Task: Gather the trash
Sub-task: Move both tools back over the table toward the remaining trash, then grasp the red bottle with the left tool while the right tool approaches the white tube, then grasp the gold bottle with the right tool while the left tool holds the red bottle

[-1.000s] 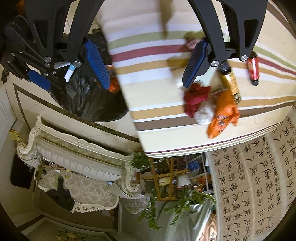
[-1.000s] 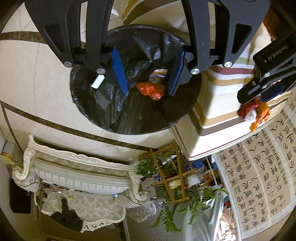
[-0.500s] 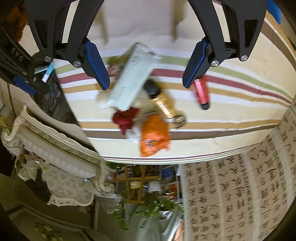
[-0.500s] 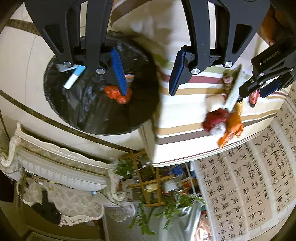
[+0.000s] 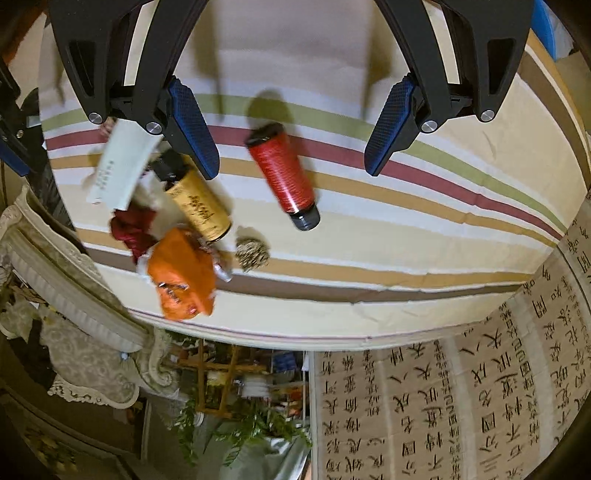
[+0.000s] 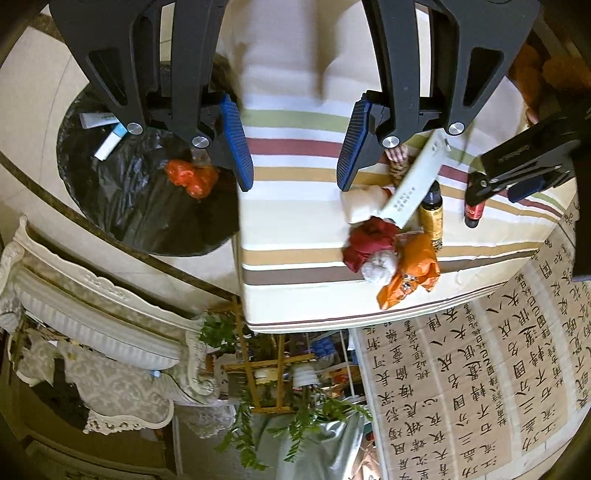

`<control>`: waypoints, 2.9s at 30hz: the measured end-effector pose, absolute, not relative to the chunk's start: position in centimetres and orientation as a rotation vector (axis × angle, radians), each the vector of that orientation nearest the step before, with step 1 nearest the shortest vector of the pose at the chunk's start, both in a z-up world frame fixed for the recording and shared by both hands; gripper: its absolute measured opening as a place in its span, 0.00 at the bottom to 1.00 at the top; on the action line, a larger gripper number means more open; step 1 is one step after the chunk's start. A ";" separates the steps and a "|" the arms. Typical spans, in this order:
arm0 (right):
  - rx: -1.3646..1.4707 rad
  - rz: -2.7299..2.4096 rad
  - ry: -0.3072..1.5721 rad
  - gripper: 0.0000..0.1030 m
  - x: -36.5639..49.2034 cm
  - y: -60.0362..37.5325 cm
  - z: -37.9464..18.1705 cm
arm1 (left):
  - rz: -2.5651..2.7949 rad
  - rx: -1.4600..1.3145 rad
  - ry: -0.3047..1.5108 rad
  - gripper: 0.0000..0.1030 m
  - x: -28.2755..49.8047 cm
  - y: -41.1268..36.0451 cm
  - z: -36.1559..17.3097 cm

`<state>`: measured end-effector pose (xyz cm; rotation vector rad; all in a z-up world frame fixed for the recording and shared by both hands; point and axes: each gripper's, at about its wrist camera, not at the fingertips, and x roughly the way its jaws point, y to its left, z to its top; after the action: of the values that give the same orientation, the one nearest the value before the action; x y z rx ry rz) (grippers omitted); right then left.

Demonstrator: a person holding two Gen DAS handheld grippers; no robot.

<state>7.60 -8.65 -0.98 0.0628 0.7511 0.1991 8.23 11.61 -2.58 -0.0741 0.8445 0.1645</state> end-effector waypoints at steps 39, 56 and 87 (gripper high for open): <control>-0.050 0.404 0.816 0.44 10.7 3.7 -1.0 | 0.161 -0.101 0.876 0.24 6.9 20.5 -2.6; -0.058 0.379 0.801 0.43 10.6 4.2 0.0 | 0.174 -0.120 0.868 0.24 7.0 22.3 -2.8; -0.083 0.408 0.851 0.26 11.8 6.4 -1.5 | 0.242 -0.155 0.839 0.24 5.7 26.2 -2.1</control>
<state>11.78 6.41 -1.52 -0.0835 0.8508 0.4081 5.65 26.25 -2.06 -0.1547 0.8395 0.2415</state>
